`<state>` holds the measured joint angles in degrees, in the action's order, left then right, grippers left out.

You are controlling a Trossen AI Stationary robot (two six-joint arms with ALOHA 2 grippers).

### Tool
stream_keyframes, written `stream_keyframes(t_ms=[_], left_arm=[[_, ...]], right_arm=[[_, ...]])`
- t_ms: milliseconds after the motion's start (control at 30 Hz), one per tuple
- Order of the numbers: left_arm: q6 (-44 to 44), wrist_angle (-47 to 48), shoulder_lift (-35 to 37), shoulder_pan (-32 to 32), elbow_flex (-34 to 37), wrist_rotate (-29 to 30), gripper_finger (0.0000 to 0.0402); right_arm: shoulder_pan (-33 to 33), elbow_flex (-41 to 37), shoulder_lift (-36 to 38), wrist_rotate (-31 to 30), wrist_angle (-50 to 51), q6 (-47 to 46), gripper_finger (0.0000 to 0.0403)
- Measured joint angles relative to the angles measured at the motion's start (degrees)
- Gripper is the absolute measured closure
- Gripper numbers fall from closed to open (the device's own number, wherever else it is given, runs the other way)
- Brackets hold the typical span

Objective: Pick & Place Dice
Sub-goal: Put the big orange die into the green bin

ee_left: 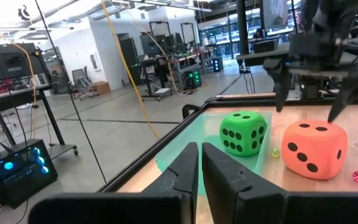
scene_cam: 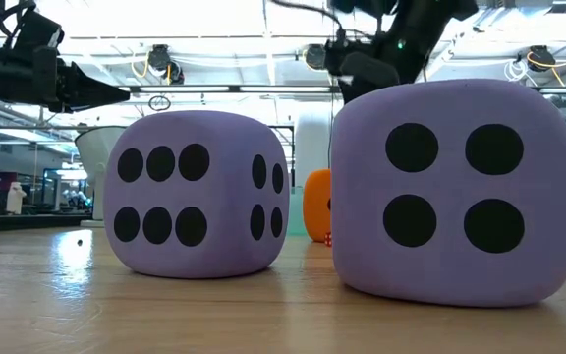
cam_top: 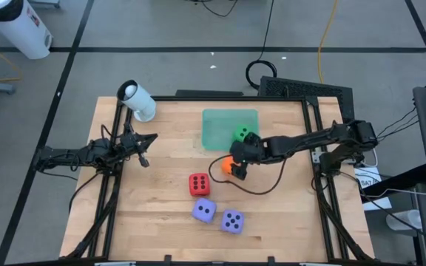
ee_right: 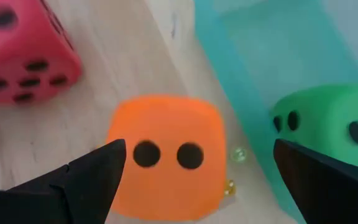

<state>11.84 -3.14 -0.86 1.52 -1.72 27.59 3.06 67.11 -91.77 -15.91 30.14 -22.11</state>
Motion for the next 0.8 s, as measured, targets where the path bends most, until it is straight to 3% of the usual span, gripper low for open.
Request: stream_keyframes(t_ms=[533, 800], left_arm=[[-0.11, 0.02, 0.01, 0.02, 0.00, 0.20, 0.0371], [-0.11, 0.05, 0.00, 0.02, 0.00, 0.31, 0.0371]], right_arm=[[-0.42, 0.26, -4.57, 4.92, 0.01, 1.50, 0.0003], [0.00, 0.14, -5.43, 11.50, 1.48, 6.51, 0.0008]])
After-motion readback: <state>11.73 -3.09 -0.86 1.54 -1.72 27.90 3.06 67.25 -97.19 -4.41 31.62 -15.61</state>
